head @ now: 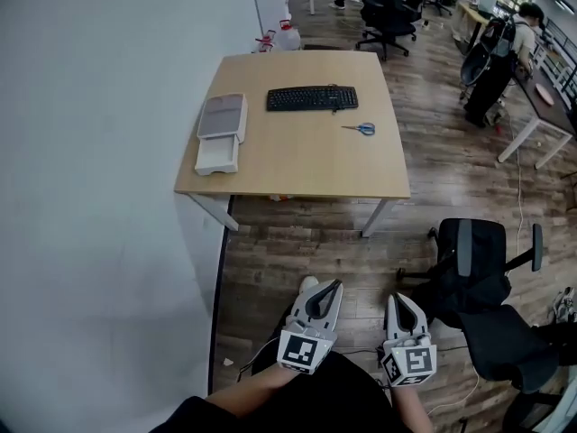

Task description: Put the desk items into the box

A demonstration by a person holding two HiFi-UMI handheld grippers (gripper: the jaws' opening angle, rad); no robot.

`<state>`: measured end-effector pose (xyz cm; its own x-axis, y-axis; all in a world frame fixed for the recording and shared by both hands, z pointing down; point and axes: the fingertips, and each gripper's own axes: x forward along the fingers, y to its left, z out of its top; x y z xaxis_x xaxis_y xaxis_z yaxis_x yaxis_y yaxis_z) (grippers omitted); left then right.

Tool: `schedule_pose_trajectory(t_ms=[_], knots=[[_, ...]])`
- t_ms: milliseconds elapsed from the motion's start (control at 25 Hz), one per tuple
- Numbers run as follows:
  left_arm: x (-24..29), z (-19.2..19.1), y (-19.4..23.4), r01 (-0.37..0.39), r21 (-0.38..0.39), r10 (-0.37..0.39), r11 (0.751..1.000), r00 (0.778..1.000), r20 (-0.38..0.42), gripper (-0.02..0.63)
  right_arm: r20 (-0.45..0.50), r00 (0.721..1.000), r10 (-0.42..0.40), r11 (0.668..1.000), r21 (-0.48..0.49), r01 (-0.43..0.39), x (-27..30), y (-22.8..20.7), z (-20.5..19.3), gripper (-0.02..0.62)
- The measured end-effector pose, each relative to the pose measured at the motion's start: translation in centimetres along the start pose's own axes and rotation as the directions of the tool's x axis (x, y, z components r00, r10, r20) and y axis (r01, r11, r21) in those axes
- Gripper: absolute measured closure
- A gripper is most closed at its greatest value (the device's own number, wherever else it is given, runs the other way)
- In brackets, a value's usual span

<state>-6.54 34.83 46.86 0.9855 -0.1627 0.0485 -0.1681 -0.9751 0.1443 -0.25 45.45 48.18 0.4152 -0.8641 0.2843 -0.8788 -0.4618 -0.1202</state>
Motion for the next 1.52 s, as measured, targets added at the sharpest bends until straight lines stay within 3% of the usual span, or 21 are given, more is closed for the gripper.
schedule_pose_trajectory(t_ms=[240, 440, 560, 720, 920, 1160, 1360, 1520], knots=[[6.8, 1.5, 5.9, 0.056, 0.000, -0.056, 0.998, 0.997, -0.050, 0.589, 0.002, 0.999, -0.036, 0.999, 0.007, 0.036, 9.5, -1.8, 4.2, 0.535], [12.0, 3.7, 11.9, 0.057, 0.006, -0.057, 0.998, 0.998, -0.035, 0.589, 0.014, 0.999, -0.041, 0.999, 0.003, 0.041, 16.8, -2.8, 7.6, 0.535], [14.0, 4.6, 14.7, 0.067, -0.042, -0.068, 0.997, 0.997, -0.021, 0.589, -0.002, 0.998, -0.059, 0.998, -0.009, 0.059, 19.7, -3.5, 8.6, 0.535], [15.4, 5.6, 17.6, 0.088, -0.069, -0.089, 0.994, 0.996, -0.003, 0.589, -0.048, 0.993, -0.106, 0.994, 0.000, 0.106, 22.0, -3.9, 8.5, 0.535], [17.6, 4.6, 20.2, 0.052, -0.102, -0.054, 0.993, 0.998, -0.018, 0.589, -0.134, 0.984, -0.119, 0.993, 0.004, 0.120, 23.9, -5.3, 6.6, 0.535], [19.8, 3.6, 20.2, 0.103, -0.104, -0.108, 0.989, 0.993, -0.039, 0.589, -0.125, 0.987, -0.105, 0.994, 0.016, 0.108, 26.5, -7.4, 7.2, 0.535], [22.3, 3.8, 22.4, 0.003, -0.154, -0.007, 0.988, 1.000, -0.025, 0.589, -0.138, 0.990, -0.042, 0.999, 0.008, 0.043, 31.4, -9.9, 7.5, 0.535], [25.9, 3.4, 24.6, -0.052, -0.118, 0.046, 0.992, 0.997, -0.055, 0.589, -0.156, 0.987, 0.032, 0.999, 0.003, -0.032, 36.6, -12.0, 7.6, 0.535]])
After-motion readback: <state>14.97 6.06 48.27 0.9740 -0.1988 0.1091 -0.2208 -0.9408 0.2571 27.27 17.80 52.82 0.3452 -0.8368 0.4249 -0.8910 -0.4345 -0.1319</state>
